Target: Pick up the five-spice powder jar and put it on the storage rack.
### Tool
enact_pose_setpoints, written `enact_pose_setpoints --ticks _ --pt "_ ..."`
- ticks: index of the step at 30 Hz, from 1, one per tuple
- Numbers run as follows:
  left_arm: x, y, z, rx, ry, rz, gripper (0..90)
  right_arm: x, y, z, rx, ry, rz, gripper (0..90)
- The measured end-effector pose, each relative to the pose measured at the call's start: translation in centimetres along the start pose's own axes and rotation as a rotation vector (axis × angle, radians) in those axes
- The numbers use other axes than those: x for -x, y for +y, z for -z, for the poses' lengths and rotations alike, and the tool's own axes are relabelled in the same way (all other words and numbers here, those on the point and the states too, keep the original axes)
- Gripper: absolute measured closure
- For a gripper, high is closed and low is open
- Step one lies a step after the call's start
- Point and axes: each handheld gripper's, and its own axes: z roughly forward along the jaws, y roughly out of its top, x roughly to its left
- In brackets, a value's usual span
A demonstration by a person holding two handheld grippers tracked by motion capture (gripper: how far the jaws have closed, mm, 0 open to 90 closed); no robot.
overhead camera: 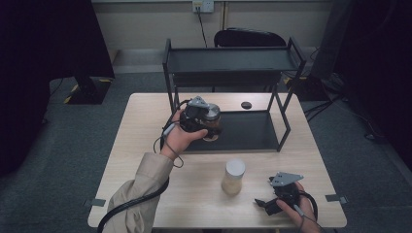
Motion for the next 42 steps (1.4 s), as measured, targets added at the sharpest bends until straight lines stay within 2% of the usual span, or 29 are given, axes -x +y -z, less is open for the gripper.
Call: enact_pose_setpoints --ticks 7,17,27,32,42 --pt "0.0 1.6 1.0 0.018 0.008 0.004 29.9 0.0 0.0 0.0 -0.001 0.0 -0.001 0.0" --pt "0.4 4.0 2.2 0.031 0.002 -0.023 30.0 0.0 0.0 0.0 -0.001 0.0 -0.001 0.0" --pt "0.8 6.8 4.0 0.065 -0.018 -0.05 30.0 0.0 0.0 0.0 -0.001 0.001 -0.002 0.0" --pt "0.7 7.8 4.9 0.078 -0.032 -0.043 30.0 0.0 0.0 0.0 -0.001 0.001 -0.002 0.0" --pt "0.3 9.9 6.8 0.09 -0.003 -0.052 30.1 0.0 0.0 0.0 -0.002 0.001 -0.002 0.0"
